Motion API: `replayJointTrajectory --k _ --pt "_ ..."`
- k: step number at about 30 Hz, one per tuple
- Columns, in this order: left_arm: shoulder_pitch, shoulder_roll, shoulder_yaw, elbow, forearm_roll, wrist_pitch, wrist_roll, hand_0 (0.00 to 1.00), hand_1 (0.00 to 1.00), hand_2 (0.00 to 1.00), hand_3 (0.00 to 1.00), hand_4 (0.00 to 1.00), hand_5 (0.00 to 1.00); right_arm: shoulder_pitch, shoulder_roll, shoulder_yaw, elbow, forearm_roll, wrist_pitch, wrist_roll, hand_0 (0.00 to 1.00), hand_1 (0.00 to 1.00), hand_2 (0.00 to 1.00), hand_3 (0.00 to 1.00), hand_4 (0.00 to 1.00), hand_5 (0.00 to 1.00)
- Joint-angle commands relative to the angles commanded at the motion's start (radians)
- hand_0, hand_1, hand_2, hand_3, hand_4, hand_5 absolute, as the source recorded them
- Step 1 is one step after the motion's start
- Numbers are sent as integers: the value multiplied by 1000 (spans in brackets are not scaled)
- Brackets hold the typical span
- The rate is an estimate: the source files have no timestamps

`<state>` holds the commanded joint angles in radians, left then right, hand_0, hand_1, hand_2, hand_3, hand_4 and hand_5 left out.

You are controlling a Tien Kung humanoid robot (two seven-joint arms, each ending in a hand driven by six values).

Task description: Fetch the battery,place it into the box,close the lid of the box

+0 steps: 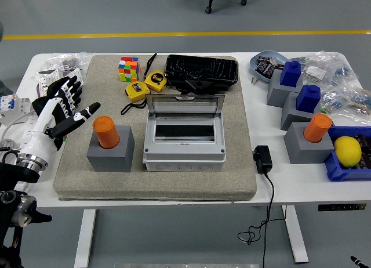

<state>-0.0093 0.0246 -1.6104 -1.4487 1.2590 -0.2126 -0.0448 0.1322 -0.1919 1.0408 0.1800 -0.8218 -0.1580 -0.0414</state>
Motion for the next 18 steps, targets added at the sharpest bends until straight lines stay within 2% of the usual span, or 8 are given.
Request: replayJointTrajectory --k 1,7,8,13,14,18 --pt "0 1 3 2 -7 3 -2 998 998 998 998 998 208 0 0 -3 0 4 -1 1 998 998 964 803 998 686" --pt "5 6 34 22 -59 64 -39 998 998 998 998 998 208 0 0 -25 2 37 -4 0 998 998 964 803 998 686" --pt "6 7 42 24 -64 69 -42 955 998 998 998 998 83 -1 0 -27 2 41 -5 -1 998 998 932 790 998 725" --pt "5 7 64 37 -57 83 -49 955 998 998 998 998 83 -2 1 -35 2 61 -8 -1 998 998 932 790 998 725" --pt "5 8 68 38 -58 81 -48 913 998 998 998 998 50 -1 1 -35 2 61 -8 -1 998 998 921 782 998 750" --pt "5 14 89 38 -55 59 -40 913 998 998 998 998 50 1 0 -36 2 66 -10 -1 998 998 921 782 998 750"
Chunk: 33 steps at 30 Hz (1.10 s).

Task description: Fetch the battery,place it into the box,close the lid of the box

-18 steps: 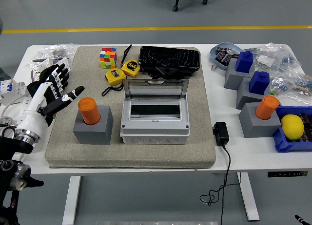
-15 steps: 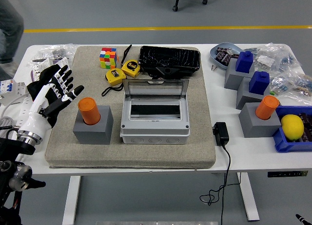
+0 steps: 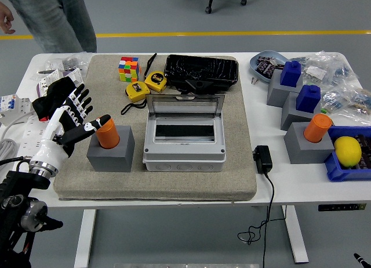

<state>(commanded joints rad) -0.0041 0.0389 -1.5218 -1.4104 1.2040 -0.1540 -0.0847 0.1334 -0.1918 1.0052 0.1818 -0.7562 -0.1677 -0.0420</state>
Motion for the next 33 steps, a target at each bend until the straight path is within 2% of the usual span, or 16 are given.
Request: replayJointTrajectory --k 5,13,14,19,20,31,32,33 --pt "-3 3 33 -7 7 -26 9 888 979 998 998 998 62 0 1 -2 -1 9 -2 -1 998 998 914 778 998 765" --pt "-8 5 71 -6 10 -24 10 889 976 998 987 998 72 2 2 -6 1 20 -9 -2 998 995 906 773 998 774" --pt "-8 5 72 -4 13 -22 10 878 958 945 946 998 38 2 2 -7 1 20 -9 -2 998 988 904 773 998 786" --pt "-12 5 75 6 25 -12 10 878 958 945 946 998 38 3 3 -12 -1 12 -9 -5 998 988 904 773 998 786" --pt "-12 5 77 6 29 -9 10 852 918 882 893 998 2 2 3 -12 -2 12 -9 -6 998 993 902 771 998 782" --pt "-19 4 90 15 67 25 9 848 907 845 851 998 2 2 2 -14 -1 24 -12 -5 998 991 901 770 998 790" --pt "-19 4 90 17 68 27 8 808 856 793 807 998 2 2 2 -15 -1 25 -12 -4 998 988 899 767 998 797" --pt "-20 4 91 19 68 30 6 808 856 793 807 998 2 2 2 -15 -2 25 -13 -4 998 988 899 767 998 797"
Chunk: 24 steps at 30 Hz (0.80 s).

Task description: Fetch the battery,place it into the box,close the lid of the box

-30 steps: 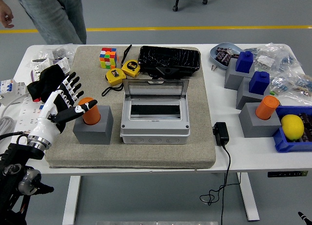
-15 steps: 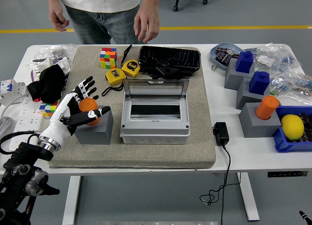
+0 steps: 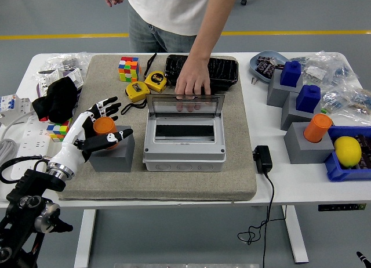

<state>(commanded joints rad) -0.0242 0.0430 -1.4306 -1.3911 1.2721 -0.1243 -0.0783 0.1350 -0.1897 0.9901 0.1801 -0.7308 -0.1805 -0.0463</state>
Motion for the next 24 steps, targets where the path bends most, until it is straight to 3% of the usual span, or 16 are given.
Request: replayJointTrajectory --k 4,5,10,11,16,17,22,23,24 --pt "0 0 4 11 -2 16 -9 808 856 793 807 998 2 -1 0 -3 0 3 -1 1 998 988 899 767 998 797" --pt "0 0 5 13 -3 18 -10 739 782 702 716 998 2 -1 0 -1 0 1 -2 0 998 985 898 766 998 805" --pt "0 -1 12 23 -5 32 -15 739 782 702 716 998 2 -2 -3 -3 0 3 -3 2 998 985 898 766 998 805" --pt "0 0 14 24 -5 34 -15 640 655 509 517 998 2 -2 -3 -4 0 4 -3 2 998 982 897 765 998 807" --pt "0 0 20 25 -4 46 -17 640 655 509 517 998 2 -3 -3 -8 0 9 -4 3 998 982 897 765 998 807" --pt "0 0 20 25 -4 50 -17 548 547 421 435 998 2 -4 -3 -9 0 9 -4 3 998 982 895 765 998 811" --pt "-2 0 20 34 -8 53 -18 548 547 421 435 998 2 -3 -2 -7 0 9 -7 4 998 982 895 765 998 811" --pt "-2 0 20 34 -9 53 -19 451 507 365 320 998 2 -3 -2 -6 0 8 -7 4 998 977 894 763 998 816" --pt "-3 0 21 35 -11 53 -19 451 507 365 320 998 2 -3 -3 -5 0 8 -7 4 998 977 894 763 998 816"
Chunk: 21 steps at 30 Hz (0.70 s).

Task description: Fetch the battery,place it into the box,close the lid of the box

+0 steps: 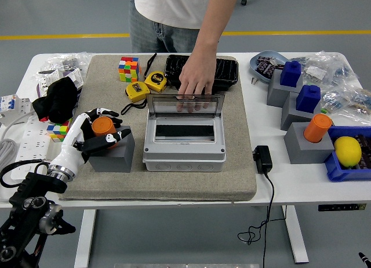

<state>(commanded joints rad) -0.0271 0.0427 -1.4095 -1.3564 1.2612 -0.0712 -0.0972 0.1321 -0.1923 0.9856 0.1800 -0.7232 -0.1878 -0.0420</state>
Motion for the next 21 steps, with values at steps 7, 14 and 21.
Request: replayJointTrajectory --k 7,14,21 --pt "-5 -2 5 4 -9 12 -4 283 407 225 191 998 2 1 0 11 0 -5 -2 1 998 977 892 762 998 817" --pt "-9 -3 7 2 -12 30 -10 195 196 138 121 998 2 2 0 10 0 2 -3 3 998 976 892 761 998 820" --pt "-14 -5 8 0 -17 48 -17 155 67 81 97 998 2 4 0 17 0 2 -5 4 998 975 891 762 998 830"
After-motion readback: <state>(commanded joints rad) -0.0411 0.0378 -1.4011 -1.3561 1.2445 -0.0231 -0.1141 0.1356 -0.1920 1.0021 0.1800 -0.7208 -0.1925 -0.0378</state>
